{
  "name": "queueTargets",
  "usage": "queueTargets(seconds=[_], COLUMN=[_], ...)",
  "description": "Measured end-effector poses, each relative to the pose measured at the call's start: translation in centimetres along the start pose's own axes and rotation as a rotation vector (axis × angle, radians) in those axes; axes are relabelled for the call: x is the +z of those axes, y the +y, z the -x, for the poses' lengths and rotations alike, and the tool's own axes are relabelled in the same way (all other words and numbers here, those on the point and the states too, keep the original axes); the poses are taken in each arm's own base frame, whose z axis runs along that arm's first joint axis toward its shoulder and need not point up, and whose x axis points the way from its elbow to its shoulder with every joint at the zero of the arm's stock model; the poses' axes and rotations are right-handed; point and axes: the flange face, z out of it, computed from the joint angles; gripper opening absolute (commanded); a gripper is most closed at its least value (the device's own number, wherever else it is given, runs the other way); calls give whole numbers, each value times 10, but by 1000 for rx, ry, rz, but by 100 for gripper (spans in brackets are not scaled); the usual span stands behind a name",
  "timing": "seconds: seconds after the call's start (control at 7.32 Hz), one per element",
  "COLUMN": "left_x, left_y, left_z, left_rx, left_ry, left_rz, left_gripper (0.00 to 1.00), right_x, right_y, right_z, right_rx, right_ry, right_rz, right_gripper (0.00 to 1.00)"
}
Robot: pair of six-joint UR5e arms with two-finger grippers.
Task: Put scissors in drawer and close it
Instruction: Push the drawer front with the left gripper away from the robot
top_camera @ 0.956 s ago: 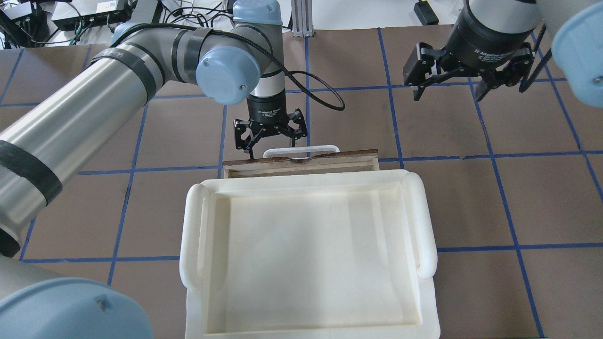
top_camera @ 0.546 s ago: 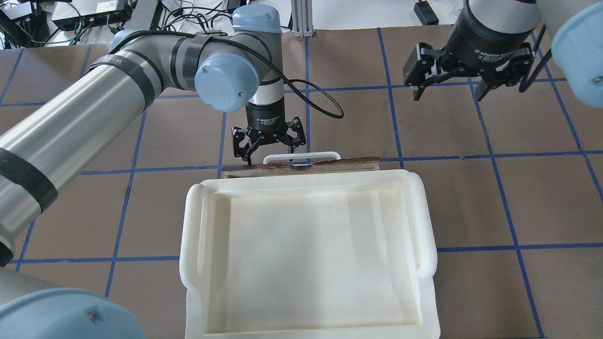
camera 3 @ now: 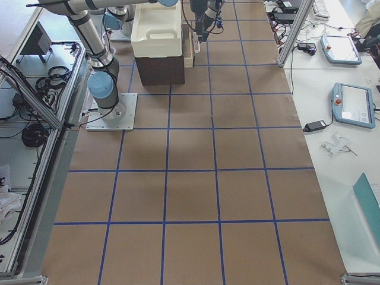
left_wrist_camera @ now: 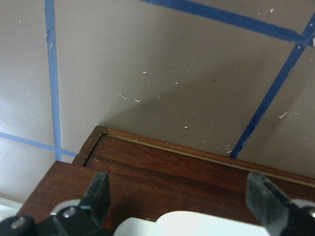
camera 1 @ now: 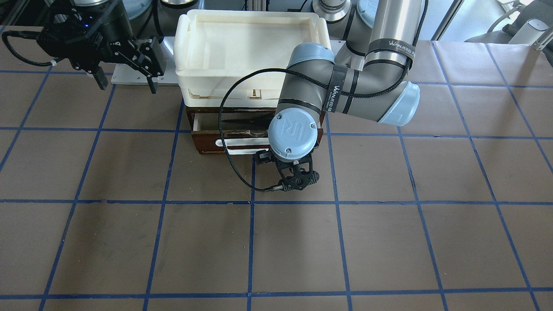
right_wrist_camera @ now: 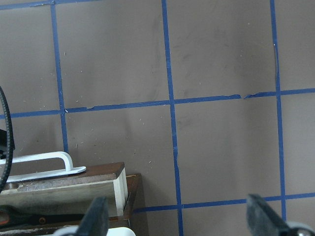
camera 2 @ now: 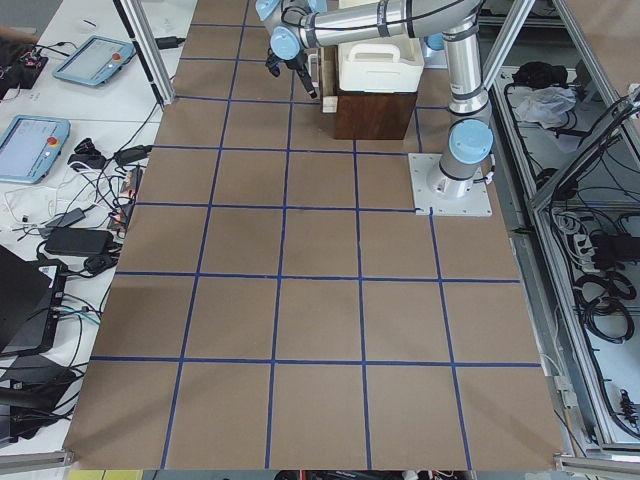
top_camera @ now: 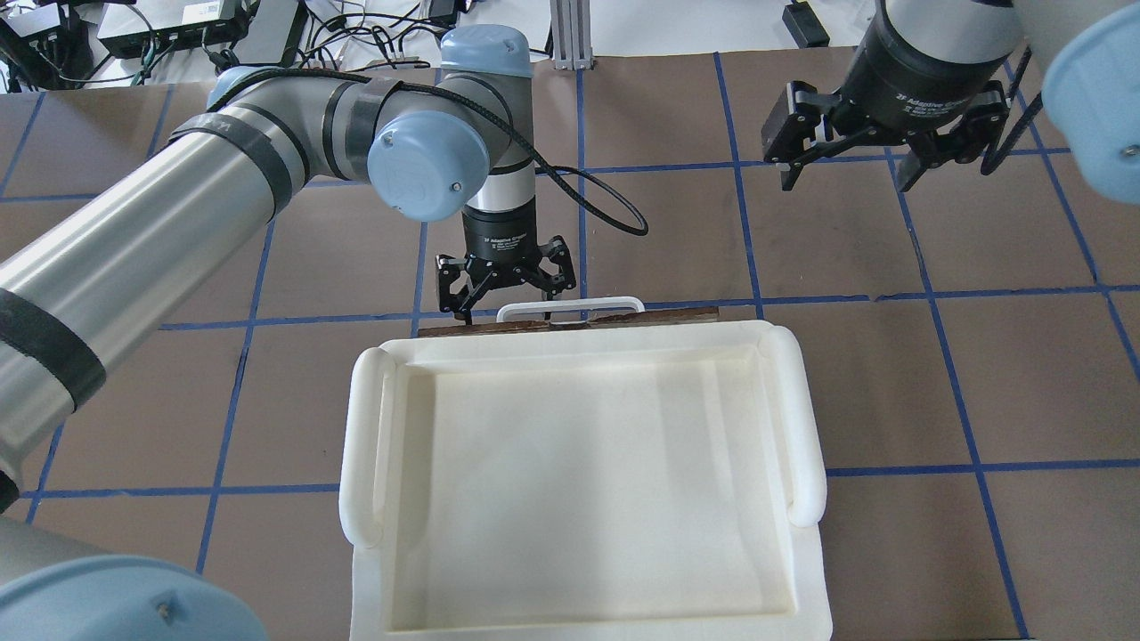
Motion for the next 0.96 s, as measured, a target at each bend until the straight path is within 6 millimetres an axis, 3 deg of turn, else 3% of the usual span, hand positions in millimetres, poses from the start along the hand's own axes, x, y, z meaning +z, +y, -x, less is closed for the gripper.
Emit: queueTargets(seconds=[0.96], left_x=[4], left_y=[15], left_z=[5], left_rx=[-45], left_ry=[-27], left_rz=[86], left_gripper=[100], right_x=[0], right_y=[0], right_z=[0], right_rx=[0], right_ry=[-1], right_rz=[0], right_gripper=[100])
